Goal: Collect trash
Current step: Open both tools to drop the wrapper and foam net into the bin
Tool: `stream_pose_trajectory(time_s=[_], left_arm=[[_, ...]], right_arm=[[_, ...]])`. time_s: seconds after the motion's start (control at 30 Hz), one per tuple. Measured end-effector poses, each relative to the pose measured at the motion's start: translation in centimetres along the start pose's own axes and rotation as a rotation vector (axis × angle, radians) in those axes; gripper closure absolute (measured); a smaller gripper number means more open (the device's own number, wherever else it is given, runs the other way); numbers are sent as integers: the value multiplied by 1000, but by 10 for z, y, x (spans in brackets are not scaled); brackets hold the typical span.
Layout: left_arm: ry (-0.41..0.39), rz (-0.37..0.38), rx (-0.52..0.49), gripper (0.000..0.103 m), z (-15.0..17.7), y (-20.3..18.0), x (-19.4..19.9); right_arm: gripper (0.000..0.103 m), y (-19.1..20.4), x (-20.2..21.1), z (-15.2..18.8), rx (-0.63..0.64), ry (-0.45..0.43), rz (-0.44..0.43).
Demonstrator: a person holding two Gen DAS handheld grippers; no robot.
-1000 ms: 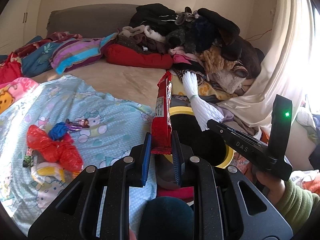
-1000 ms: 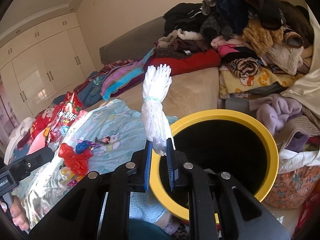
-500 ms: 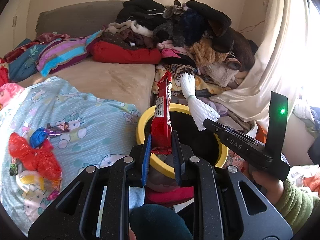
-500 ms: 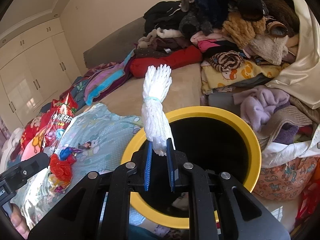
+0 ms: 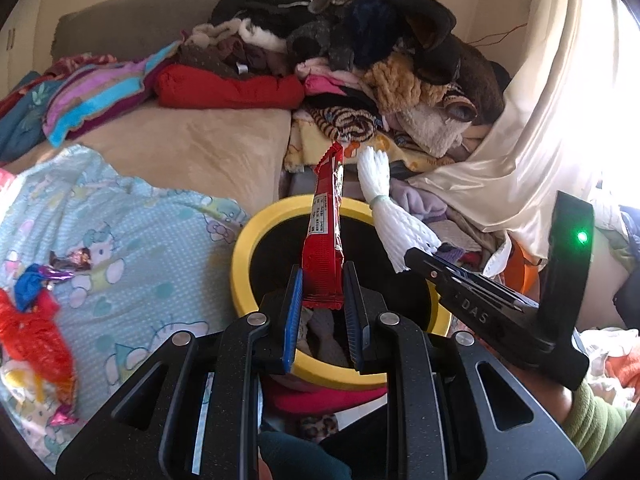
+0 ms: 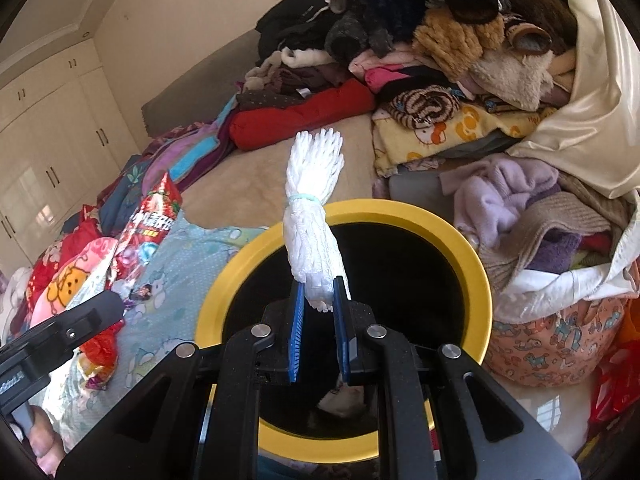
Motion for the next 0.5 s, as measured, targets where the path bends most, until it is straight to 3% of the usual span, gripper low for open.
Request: stream_pose_trajectory(time_s=[0.43,0.5], left_arm=[[110,17,62,89,0,10,-59],[105,10,72,85,0,13,-62]], right_arm=[[86,-21,-15,7,-45,43,28],[78,-23,-15,7,-57,44,30]])
Point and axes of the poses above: each gripper's, at about its wrist camera, not at the fingertips, and x roughly against the way its jaws point, y to its left, z to its underside, the point moved 2 cm from there along -x, roughly the way its jaws point, and after that the axes turned 4 degrees about -z, right-handed, at the moved point
